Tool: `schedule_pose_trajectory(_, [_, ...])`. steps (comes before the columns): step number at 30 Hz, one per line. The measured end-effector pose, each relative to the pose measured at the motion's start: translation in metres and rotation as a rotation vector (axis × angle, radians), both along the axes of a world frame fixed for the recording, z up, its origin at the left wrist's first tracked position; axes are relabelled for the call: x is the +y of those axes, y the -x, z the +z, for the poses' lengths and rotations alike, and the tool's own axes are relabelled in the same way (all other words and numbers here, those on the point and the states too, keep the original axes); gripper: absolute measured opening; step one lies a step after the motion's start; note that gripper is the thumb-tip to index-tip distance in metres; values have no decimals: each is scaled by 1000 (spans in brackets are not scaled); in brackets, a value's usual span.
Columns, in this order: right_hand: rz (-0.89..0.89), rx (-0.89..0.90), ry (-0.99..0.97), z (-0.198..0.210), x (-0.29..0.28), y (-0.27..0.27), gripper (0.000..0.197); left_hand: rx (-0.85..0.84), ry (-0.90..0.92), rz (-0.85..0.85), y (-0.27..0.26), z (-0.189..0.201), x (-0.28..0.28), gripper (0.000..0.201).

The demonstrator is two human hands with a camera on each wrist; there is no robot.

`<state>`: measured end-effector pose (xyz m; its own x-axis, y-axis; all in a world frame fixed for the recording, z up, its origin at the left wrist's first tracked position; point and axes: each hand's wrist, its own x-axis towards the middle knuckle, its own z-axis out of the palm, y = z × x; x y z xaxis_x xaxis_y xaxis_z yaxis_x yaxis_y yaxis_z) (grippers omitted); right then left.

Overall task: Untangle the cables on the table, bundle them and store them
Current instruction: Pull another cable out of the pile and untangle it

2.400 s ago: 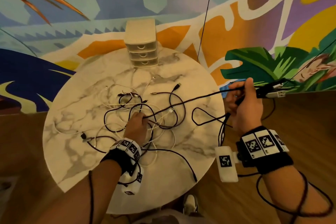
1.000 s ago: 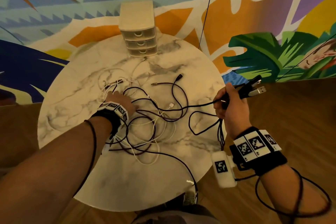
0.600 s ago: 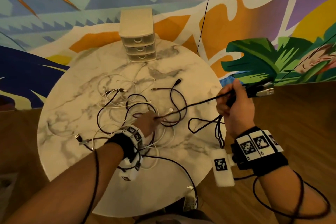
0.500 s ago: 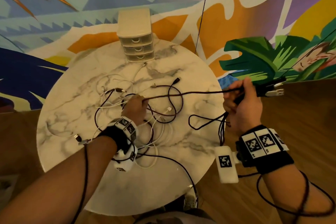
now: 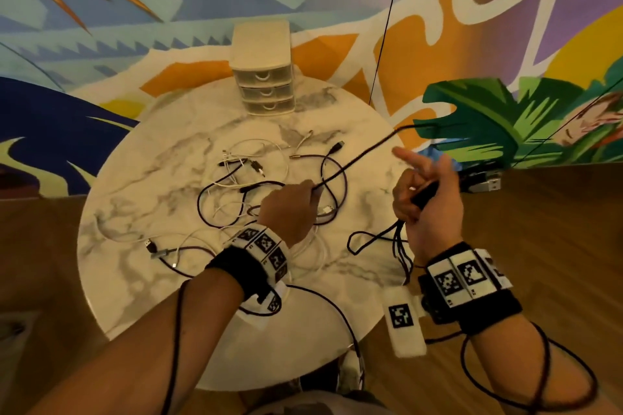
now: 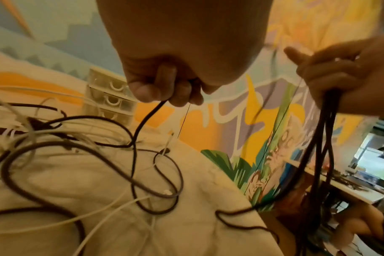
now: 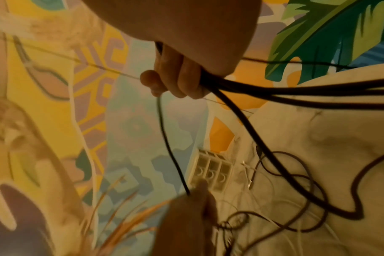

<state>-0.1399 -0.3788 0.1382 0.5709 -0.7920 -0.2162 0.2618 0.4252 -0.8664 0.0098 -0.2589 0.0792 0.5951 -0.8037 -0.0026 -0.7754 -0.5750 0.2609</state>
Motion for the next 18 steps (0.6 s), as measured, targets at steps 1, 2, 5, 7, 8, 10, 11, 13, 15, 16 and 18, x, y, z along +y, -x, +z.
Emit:
schedule_pose_trajectory(1, [44, 53, 46, -4, 6, -2, 47, -56, -6, -9, 3, 5, -4, 39])
schedule_pose_trajectory(2, [108, 109, 95, -7, 14, -4, 42, -100, -38, -32, 7, 10, -7, 37])
schedule_pose_trajectory(5, [324, 224, 217, -10, 30, -13, 35, -128, -139, -107, 23, 25, -14, 29])
schedule_pose_trajectory(7, [371, 269, 271, -7, 31, -20, 35, -87, -137, -129, 31, 26, -11, 24])
schedule_pose_trajectory(8, [354, 291, 286, -7, 28, -22, 36, -57, -123, -122, 32, 23, -7, 23])
schedule_pose_trajectory(10, [286, 347, 256, -11, 19, -22, 40, -11, -105, -74, 30, 18, 0, 23])
schedule_pose_trajectory(11, [259, 386, 232, -15, 16, -19, 43, -8, -101, -43, 29, 16, 2, 24])
schedule_pose_trajectory(13, [266, 483, 249, -27, 13, -14, 49, -41, -84, -16, 26, 15, 2, 25])
schedule_pose_trajectory(15, [359, 535, 305, -36, 15, -12, 53, -82, -68, -63, 31, 17, -4, 28])
schedule_pose_trajectory(16, [403, 524, 330, -37, 15, -13, 52, -68, -72, -99, 35, 20, -7, 30])
schedule_pose_trajectory(18, [437, 460, 359, -32, 12, -17, 45, 75, -63, -149, 42, 19, -11, 31])
